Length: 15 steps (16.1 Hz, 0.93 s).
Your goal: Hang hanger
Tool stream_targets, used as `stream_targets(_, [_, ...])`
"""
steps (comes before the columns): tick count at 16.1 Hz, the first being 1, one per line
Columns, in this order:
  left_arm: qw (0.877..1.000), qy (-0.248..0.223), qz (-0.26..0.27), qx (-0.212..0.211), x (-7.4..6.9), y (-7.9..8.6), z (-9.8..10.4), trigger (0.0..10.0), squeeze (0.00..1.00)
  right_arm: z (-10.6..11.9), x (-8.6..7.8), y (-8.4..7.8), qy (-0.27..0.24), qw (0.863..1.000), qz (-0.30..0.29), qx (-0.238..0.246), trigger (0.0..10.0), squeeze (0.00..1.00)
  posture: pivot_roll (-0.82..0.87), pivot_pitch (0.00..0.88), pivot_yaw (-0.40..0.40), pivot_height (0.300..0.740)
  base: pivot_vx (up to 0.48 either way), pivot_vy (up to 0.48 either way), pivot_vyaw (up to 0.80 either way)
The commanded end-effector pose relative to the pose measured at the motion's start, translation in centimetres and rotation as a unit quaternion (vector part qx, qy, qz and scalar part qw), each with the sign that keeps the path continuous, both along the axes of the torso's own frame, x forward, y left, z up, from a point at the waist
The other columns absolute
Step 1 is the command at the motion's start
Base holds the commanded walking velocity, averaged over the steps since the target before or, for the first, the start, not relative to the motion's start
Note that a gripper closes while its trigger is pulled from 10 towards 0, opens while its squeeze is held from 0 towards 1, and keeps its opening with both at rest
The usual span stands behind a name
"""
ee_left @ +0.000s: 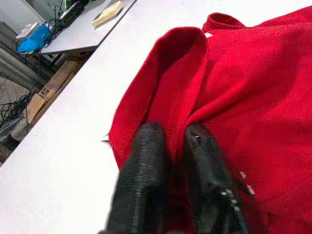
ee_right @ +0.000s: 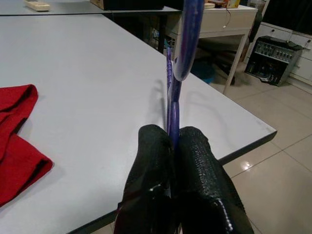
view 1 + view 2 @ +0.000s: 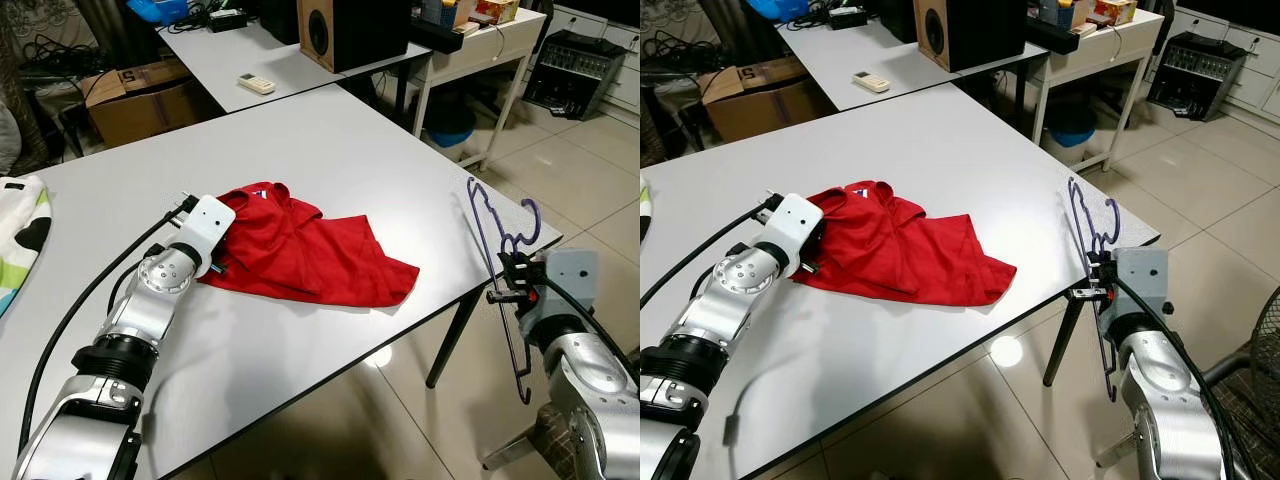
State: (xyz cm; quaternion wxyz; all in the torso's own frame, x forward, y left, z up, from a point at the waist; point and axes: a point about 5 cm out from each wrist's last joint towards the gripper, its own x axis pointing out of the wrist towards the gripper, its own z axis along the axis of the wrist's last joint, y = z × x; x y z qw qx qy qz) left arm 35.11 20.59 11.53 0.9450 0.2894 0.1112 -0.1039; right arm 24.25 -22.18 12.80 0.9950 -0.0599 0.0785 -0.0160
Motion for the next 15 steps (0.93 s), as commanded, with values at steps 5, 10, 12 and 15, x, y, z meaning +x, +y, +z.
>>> stream_targets(5, [0.992,-0.003,0.002,-0.128,0.3,-0.3,1.0,0.0,0.0,-0.2,0.2,0.1,0.0,1.0,0.003,0.003,10.0,0.0,-0.15,0.0,0.072,0.74,0.0,0.0,0.0])
stream_targets(10, [0.937,-0.061,-0.018,-0.343,1.5,-1.2,5.4,0.0,0.0,-0.1,0.4,0.2,-0.005,1.0,0.003,0.006,10.0,0.0,-0.15,0.0,0.072,0.74,0.0,0.0,0.0])
stream_targets(12, [0.91,-0.096,-0.037,-0.401,2.1,-1.2,8.1,0.0,0.0,-0.1,0.6,0.3,-0.007,1.0,0.003,0.007,10.0,0.0,-0.14,0.0,0.073,0.74,0.0,0.0,0.0])
stream_targets(15, [0.867,-0.187,-0.108,-0.449,4.1,0.5,17.2,0.0,0.0,0.2,1.1,0.7,-0.018,1.0,0.008,0.011,10.0,0.0,-0.13,0.0,0.069,0.74,0.0,0.0,0.0])
